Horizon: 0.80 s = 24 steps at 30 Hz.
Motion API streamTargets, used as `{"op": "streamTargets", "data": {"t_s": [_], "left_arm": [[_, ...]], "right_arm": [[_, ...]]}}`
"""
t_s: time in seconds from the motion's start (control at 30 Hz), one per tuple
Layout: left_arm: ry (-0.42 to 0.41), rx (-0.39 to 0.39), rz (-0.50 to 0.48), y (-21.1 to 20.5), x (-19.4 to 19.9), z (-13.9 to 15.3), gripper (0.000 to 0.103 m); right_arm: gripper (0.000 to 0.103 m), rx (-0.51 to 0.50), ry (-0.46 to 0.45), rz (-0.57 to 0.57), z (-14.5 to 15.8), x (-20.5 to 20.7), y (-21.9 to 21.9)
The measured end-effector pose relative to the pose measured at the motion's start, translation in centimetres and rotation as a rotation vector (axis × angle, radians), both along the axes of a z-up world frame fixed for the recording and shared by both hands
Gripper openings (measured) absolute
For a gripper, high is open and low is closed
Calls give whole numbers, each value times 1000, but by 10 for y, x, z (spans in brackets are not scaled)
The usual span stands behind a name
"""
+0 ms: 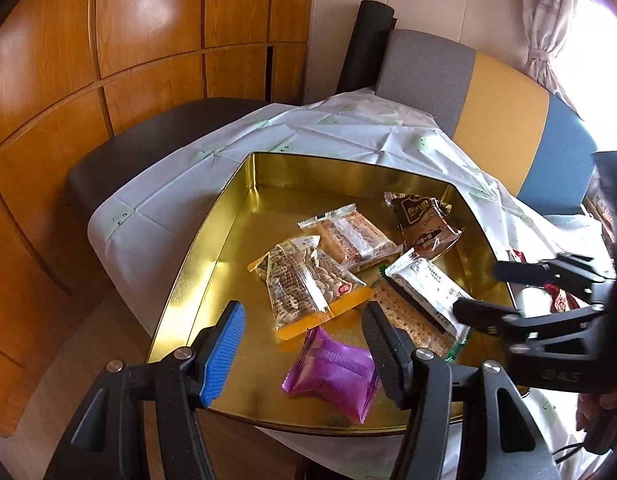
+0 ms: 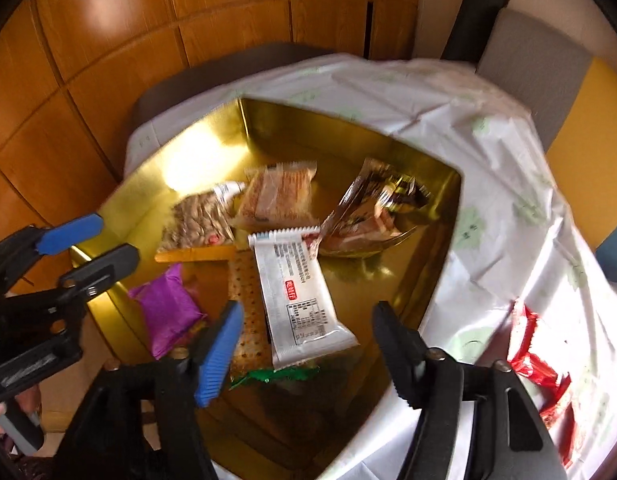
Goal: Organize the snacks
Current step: 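Carry the white pack with the right tool into the tin and release, then move both open tools back over the red snack packs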
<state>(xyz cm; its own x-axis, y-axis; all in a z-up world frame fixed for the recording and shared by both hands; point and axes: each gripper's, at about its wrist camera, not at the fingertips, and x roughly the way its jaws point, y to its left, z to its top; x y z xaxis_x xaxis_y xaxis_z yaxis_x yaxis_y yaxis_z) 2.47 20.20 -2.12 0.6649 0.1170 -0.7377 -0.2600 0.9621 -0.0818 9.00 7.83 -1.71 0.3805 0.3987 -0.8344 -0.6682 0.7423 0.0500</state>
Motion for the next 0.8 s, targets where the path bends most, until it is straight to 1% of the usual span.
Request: {"op": "streamTargets", "data": {"t_s": [0.1,0.13,0.17,0.23,0.3,0.43,0.67,0.8], "left_arm": [[-8,7,-8,-4,0,4,62],[-11,11,-11,-5,0,6,62],[-15,17,-15,-6,-1,7,62],[-18,23,-23,-9,-1,10,62],[-20,27,-33,-14,-1,12,62],[-20,41,-63,-26,-1,14,62],[-21,69,-117,-49,-1,19,62],[-17,82,-148,-60,0,21,62]], "right_arm": [[68,35,-44,-20,15,-8,-17],[70,41,-59,-29,20,-10,-23],[75,45,-77,-42,24,-13,-31],[79,44,-112,-70,30,-17,-48],[80,37,-129,-97,34,-20,-64],[84,24,-133,-170,35,-21,-101],[88,-10,-106,-303,24,-21,-169],[89,-24,-105,-373,23,-21,-205]]}}
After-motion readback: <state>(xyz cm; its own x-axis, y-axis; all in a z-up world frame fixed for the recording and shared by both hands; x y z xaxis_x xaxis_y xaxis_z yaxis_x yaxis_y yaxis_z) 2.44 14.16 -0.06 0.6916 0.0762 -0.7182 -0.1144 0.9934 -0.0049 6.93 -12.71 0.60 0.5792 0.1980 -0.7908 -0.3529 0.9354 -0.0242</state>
